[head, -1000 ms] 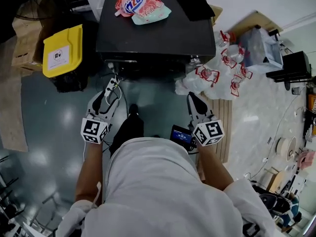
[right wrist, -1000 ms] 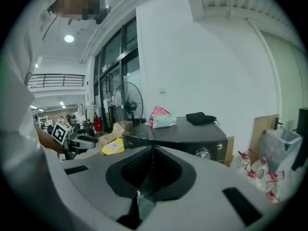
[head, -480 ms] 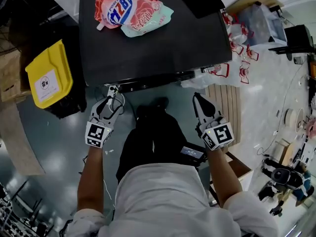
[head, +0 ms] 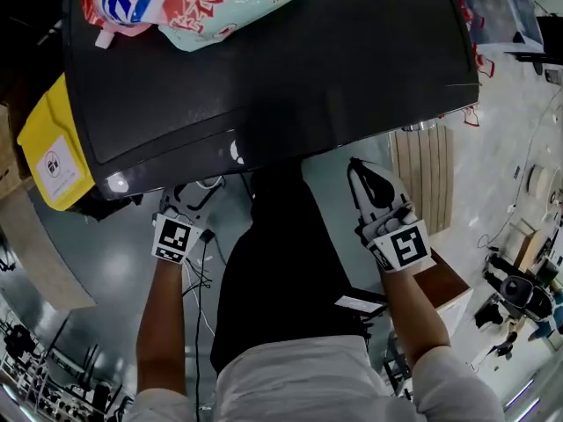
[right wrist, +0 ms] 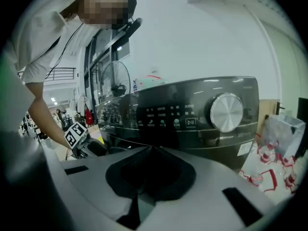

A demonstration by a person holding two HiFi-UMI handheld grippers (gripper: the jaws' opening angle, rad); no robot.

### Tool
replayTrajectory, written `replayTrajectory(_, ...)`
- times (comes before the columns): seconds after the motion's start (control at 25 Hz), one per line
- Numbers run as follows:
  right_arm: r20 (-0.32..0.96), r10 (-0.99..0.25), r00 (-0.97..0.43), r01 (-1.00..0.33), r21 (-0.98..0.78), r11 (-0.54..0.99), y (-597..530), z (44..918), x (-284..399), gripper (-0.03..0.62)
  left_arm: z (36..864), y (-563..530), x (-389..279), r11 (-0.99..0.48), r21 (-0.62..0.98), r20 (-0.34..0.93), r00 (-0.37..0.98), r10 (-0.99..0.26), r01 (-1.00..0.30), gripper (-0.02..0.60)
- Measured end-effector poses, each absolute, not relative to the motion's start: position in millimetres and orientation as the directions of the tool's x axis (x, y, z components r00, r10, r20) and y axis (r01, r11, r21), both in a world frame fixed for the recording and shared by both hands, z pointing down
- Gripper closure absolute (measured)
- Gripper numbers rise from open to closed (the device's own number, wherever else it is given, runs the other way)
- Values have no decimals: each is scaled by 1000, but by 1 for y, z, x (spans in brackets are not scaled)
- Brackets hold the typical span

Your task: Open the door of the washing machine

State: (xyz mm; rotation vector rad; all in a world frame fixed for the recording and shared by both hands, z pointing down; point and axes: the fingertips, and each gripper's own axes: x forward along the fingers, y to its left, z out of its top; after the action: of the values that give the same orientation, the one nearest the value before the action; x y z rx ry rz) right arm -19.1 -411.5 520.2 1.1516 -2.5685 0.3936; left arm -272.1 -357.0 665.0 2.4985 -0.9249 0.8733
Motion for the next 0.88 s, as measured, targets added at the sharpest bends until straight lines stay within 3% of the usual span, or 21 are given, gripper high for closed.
replayTrajectory(0.24,361,-661,-658,-739,-140,659,-424,549,-23,560,702,-363,-266,-762,97,678,604,-420,-640,374)
replayTrajectory(0.36,357,-655,-666,-731,-139,668,-427,555,-24,560,707,-366,-263,-790,75,693,601,-397,-609,442)
replayTrajectory(0.88,337,-712,-616,-782,-151,605,-413,559,-7,560,710,-367,-264,-779,88,713,586,-385,-621,457)
